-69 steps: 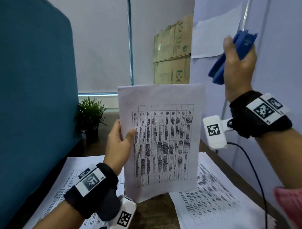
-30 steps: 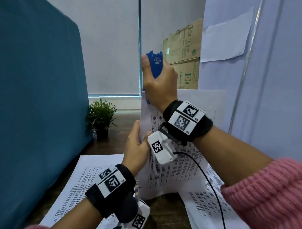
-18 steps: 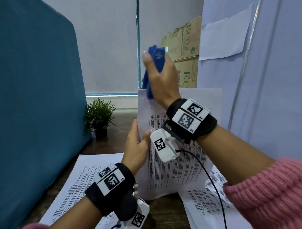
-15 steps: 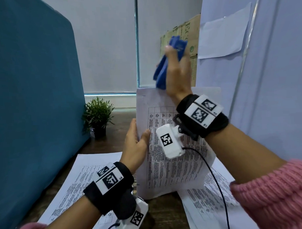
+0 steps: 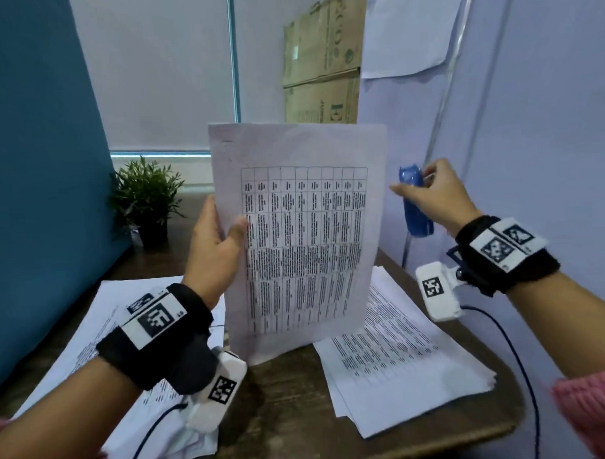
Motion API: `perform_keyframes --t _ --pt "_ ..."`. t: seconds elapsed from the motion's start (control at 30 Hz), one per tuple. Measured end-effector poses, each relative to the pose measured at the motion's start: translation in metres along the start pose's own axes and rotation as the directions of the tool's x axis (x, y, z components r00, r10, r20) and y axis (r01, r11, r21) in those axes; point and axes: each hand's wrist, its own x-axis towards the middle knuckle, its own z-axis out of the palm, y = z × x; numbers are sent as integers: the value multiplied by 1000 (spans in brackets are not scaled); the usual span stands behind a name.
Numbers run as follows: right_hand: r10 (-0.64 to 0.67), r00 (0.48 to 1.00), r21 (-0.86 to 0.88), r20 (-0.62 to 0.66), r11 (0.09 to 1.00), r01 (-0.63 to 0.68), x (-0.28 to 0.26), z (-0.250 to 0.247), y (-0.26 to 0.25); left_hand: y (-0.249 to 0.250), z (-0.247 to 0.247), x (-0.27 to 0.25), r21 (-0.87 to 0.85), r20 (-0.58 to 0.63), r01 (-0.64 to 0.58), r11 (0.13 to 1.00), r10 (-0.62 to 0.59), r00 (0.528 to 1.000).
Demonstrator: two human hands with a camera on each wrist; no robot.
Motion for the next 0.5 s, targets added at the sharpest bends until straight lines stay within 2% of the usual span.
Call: perform_keyframes --t 0.07,0.13,0.2,0.33,0.5 --pt "92 979 -286 184 958 -36 -9 9 31 0 1 0 -1 2 5 1000 -5 1000" --pt "151 937 -506 316 862 32 -17 19 54 -1 2 0 -4 0 8 1000 -8 1000" --pt "210 884 -644 417 755 125 -25 30 70 -1 2 1 0 1 6 1000 -6 1000" --pt "333 766 -743 550 615 266 -38 50 92 -1 1 1 4 -2 13 1000 -13 1000" --pt "395 715 -766 577 565 307 -43 65 106 1 0 0 19 -9 16 1000 -16 1000"
